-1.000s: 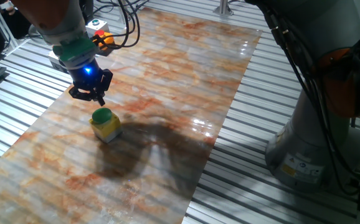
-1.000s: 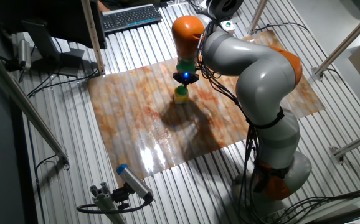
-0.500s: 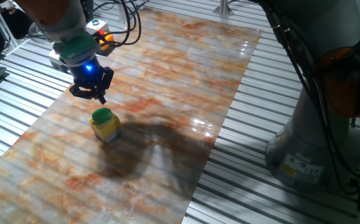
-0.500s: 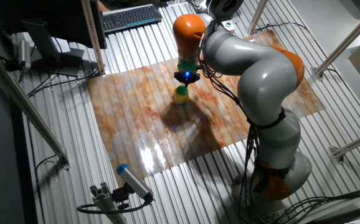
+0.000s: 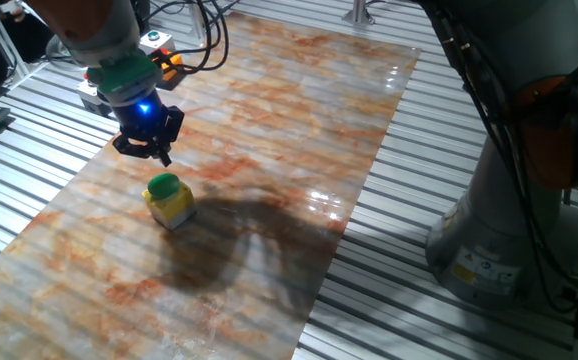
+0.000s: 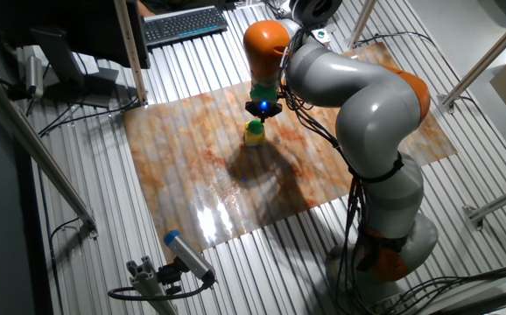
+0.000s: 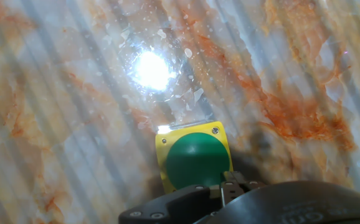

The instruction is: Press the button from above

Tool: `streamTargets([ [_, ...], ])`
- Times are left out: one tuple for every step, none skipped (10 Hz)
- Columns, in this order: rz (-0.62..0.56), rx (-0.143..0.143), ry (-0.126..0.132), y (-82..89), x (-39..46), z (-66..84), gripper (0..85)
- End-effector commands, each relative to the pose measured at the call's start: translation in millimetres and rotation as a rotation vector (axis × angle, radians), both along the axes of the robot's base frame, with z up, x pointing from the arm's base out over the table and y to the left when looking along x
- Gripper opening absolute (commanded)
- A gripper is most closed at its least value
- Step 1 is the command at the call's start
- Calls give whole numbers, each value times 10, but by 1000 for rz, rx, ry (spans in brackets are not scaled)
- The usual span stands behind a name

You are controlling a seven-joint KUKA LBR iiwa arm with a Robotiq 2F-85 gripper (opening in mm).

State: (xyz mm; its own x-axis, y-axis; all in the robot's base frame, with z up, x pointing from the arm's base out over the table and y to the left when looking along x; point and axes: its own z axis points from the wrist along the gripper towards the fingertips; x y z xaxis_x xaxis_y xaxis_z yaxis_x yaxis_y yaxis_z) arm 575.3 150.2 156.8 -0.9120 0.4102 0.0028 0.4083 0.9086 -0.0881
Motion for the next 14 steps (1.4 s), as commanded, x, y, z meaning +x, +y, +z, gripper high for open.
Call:
streamTargets([
  [0,0,-1,0,1,1,0],
  [0,0,-1,-1,2,2,0],
  [0,1,-2,-1,0,5,0],
  [0,6,-2,-4,2,9,0],
  [0,6,-2,-8,3,13,0],
  [0,8,-1,-10,0,19,0],
  [0,6,-1,-12,-10,31,0],
  [1,3,-2,-22,-23,58,0],
  [3,19,0,-43,-25,93,0],
  [4,23,2,-57,-27,117,0],
  [6,20,3,-69,-20,134,0],
  [10,16,6,-90,-14,159,0],
  [17,16,9,-128,-9,204,0],
  [26,17,13,-168,-6,243,0],
])
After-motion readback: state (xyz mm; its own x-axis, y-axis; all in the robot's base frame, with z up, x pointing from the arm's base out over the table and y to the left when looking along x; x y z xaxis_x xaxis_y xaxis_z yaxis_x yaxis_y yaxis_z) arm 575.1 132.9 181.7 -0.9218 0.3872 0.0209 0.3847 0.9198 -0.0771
